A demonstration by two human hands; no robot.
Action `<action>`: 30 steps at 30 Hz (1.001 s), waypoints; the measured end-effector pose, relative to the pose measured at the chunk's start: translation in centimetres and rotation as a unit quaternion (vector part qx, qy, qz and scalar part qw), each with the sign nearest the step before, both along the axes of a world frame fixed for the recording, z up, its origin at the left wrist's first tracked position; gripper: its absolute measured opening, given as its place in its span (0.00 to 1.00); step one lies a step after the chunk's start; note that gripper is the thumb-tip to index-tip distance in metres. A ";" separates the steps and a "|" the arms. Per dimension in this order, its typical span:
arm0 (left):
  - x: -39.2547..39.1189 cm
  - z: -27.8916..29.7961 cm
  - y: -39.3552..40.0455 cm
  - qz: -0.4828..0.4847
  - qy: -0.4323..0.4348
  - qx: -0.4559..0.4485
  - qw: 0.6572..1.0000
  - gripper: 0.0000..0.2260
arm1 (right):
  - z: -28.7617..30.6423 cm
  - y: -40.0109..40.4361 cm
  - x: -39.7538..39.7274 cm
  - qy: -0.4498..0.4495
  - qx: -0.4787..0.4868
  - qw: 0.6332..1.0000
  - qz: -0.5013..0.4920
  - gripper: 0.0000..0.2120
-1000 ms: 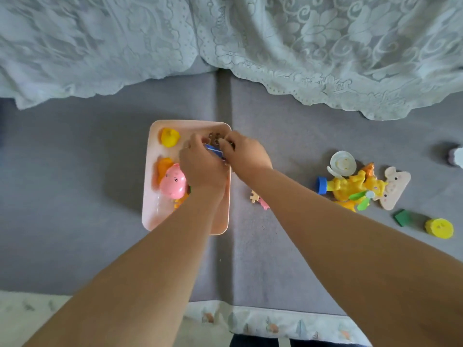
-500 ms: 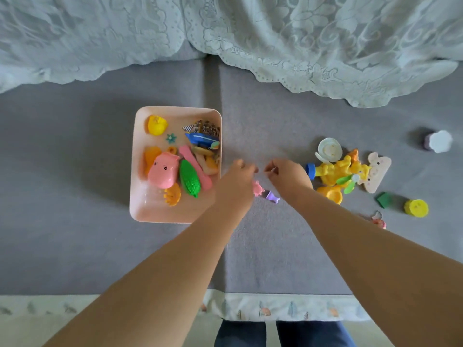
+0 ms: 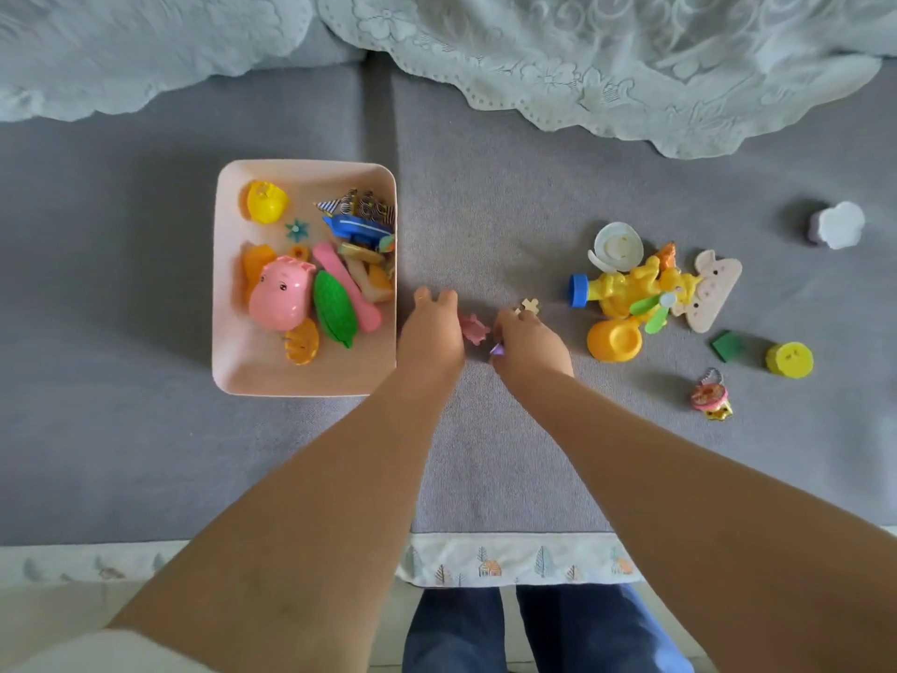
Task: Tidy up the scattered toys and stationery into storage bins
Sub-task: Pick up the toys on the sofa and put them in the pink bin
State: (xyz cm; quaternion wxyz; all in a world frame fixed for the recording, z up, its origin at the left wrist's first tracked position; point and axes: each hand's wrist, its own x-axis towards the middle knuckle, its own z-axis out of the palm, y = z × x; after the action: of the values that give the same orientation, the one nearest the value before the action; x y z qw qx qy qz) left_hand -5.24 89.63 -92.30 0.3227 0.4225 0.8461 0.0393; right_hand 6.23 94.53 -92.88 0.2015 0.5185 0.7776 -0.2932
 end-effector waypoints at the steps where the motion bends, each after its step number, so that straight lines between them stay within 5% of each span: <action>1: 0.1 0.2 0.2 0.013 0.003 -0.010 1.000 0.12 | 0.1 0.1 -0.1 0.000 -0.007 1.000 -0.005 0.10; 6: 0.5 1.1 -0.5 0.056 -0.009 0.033 0.998 0.02 | 1.4 0.8 -0.8 0.030 -0.004 0.996 -0.088 0.11; 10: -0.2 3.3 -1.2 0.107 0.000 0.145 0.984 0.02 | 3.5 1.2 -2.6 0.144 0.020 0.984 -0.102 0.08; 14: -3.1 5.4 -1.9 0.264 0.065 0.228 0.935 0.10 | 6.0 1.1 -7.2 0.246 -0.036 0.967 -0.054 0.04; 17: -5.8 5.5 -3.0 0.309 0.104 0.166 0.931 0.18 | 7.3 0.6 -10.2 0.286 -0.121 0.948 -0.068 0.14; 21: -6.8 3.7 -4.1 0.217 0.190 0.049 0.956 0.18 | 5.9 0.1 -10.1 0.182 -0.039 0.979 -0.087 0.20; 26: -4.6 1.6 -3.6 0.080 0.111 0.073 0.988 0.17 | 2.6 -0.1 -5.9 -0.021 0.028 0.996 -0.078 0.13; 30: -3.3 1.2 -3.0 0.070 0.066 0.018 0.995 0.13 | 1.0 0.0 -4.6 -0.046 -0.007 0.997 -0.063 0.09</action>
State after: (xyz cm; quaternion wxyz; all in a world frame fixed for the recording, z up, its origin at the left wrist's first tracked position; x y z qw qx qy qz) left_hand -8.56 86.64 -91.11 0.2550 0.3695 0.8922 0.0491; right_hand 1.59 94.51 -91.90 0.2222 0.5778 0.7314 -0.2860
